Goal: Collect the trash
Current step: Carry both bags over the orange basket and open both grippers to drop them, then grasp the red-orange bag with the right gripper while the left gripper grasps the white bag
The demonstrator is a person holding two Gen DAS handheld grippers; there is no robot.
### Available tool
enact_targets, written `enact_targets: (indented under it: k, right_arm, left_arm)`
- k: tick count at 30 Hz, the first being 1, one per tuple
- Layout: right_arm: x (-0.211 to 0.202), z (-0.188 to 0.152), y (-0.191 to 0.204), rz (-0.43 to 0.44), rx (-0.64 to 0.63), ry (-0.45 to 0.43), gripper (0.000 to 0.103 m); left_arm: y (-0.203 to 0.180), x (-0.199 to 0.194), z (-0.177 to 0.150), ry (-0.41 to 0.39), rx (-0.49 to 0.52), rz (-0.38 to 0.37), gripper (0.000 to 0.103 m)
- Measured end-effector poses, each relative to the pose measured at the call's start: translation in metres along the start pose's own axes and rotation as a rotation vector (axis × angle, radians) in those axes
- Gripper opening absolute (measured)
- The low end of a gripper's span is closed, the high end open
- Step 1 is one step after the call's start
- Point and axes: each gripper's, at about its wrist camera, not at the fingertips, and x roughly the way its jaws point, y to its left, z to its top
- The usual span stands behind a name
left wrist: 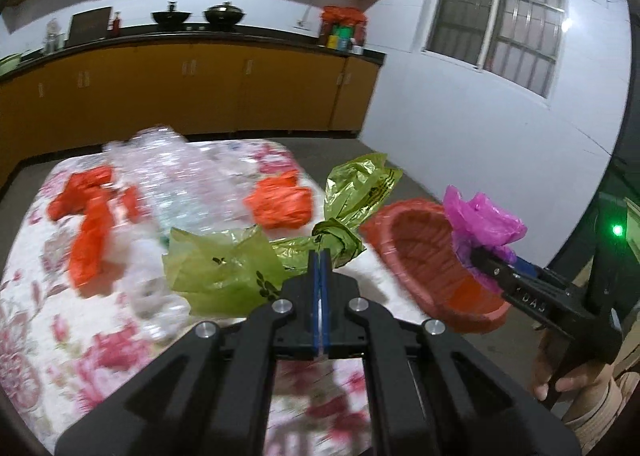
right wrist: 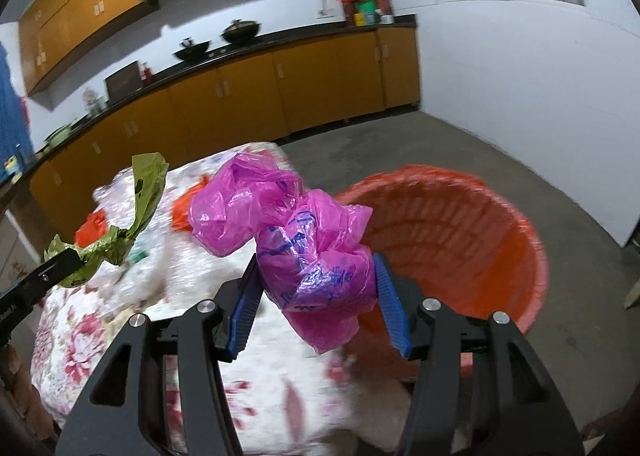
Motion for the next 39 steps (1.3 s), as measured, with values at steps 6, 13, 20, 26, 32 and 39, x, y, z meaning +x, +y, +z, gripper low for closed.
enact_targets:
  k: [6,13,20,26,32,39]
  right_arm:
    - [-0.003,0.002,-0.045,-0.087,0.065,-0.011,0.055]
    - [-0.003,0.01,-0.085,-0.158,0.13,-0.034,0.055]
    - [0.009,0.021,-0.108,-0.161,0.192,-0.045,0.056]
    - [0.014,0.03,-0.114,-0.146,0.203,-0.058,0.069]
    - [0.004,0.021,-0.119,-0.154,0.198,-0.069,0.077]
    - [0.003,0.013,-0.096,-0.181,0.108,-0.062,0.077]
  left_arm:
    - [-0.038,0.038,0.013,0.016,0.027,-0.088,0.002]
    - [-0.086,0.08,0.023,0.038,0.067,-0.179,0.002]
    - [-0.115,0.116,0.022,0.082,0.084,-0.227,0.003]
    - [-0.121,0.137,0.018,0.125,0.077,-0.228,0.013]
    - [-0.097,0.129,0.01,0.131,0.048,-0.156,0.036]
    - [-0.063,0.086,0.003,0.032,0.096,0.089,0.068]
